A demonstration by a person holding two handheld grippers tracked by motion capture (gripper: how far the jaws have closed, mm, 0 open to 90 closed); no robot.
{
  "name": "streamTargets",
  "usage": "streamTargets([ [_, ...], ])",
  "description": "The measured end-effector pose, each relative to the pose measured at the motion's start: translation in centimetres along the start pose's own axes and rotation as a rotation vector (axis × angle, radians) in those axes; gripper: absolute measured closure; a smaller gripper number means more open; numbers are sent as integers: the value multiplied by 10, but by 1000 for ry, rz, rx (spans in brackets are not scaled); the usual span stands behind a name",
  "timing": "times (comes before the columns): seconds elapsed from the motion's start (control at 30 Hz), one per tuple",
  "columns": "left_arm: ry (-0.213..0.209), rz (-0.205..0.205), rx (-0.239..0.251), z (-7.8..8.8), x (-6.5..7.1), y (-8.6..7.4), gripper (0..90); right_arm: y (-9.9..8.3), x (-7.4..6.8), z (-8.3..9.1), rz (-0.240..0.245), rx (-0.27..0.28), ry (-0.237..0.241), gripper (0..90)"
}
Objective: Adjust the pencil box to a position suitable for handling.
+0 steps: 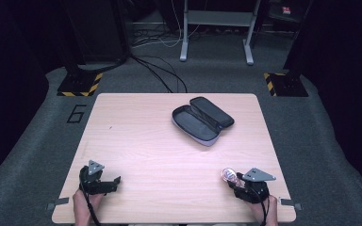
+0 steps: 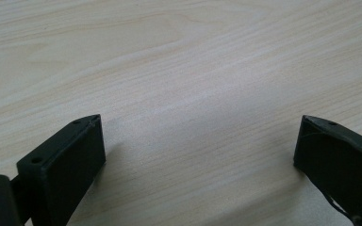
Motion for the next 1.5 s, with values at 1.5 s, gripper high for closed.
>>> streamTargets([
  [1.5, -5, 1, 0, 0, 0, 0, 33, 26, -3, -32, -90, -90, 53, 142],
])
Point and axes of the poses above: each handheld gripper's, and its own axes: z roughly backward along the jaws, y roughly out of its top, x roughly to its right, the point moved 3 cm from there along -z, roughly forward along the jaws, and after that the axes turned 10 degrees about -z, right-handed, at the moved point
